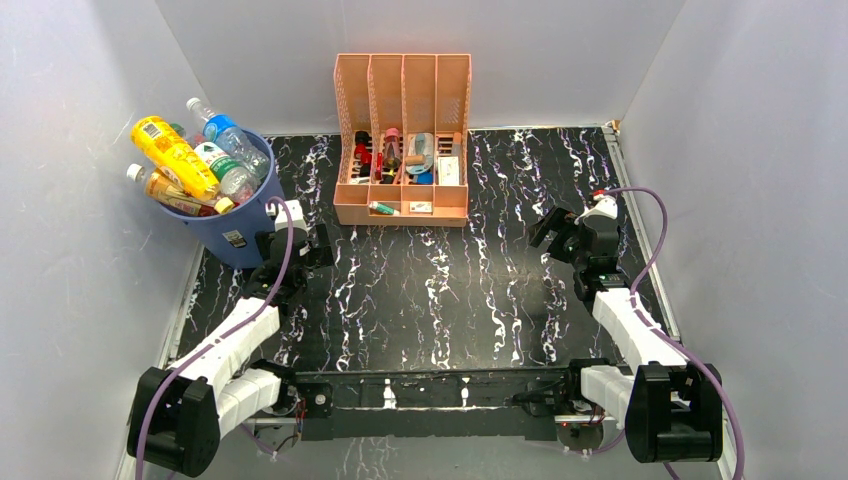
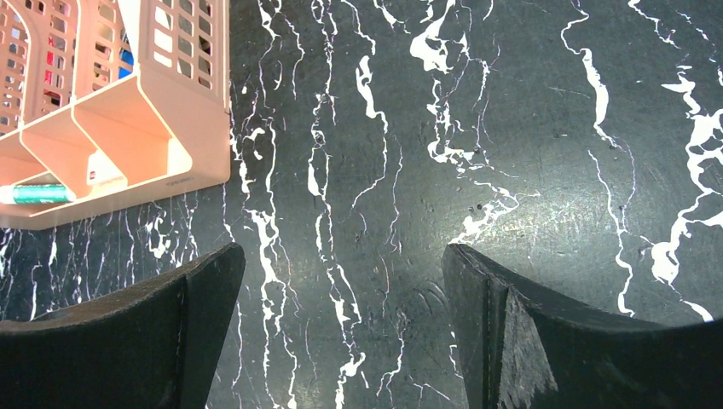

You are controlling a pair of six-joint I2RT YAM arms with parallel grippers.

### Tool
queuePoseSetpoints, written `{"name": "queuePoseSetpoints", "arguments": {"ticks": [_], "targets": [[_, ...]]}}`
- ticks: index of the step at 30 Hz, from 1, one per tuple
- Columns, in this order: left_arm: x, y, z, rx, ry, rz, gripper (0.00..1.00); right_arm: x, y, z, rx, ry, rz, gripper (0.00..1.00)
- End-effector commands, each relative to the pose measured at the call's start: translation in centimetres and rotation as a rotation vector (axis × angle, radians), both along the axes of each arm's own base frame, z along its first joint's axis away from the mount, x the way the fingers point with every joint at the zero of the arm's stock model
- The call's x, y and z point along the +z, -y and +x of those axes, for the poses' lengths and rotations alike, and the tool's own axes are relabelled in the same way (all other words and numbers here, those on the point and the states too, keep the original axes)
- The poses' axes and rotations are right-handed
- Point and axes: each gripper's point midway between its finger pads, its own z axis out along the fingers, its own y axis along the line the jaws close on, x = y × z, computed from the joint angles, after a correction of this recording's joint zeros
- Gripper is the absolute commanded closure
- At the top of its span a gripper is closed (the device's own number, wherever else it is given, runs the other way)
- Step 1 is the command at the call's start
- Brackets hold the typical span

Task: Put the plastic bottles in the bin
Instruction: Reset both arms

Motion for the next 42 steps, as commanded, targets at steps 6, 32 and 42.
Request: {"name": "queuePoseSetpoints", "arguments": {"ticks": [6,32,42], "targets": [[1.4,-0.2,0.6,0.010,0.045,0.002,0.02,2.3,-0.3,0.9,0.009,0.088,0.016,0.02],[2.1,3.7,1.9,-0.141,0.011,-0.116,0.02,2.4,-0.5,0.2,0.021,0.096,0.026,0.02],[0.9,3.1,3.1,-0.063,-0.063,-0.097,0.02,2.4,-0.5,0.2,0.016,0.096,0.025,0.02]]}}
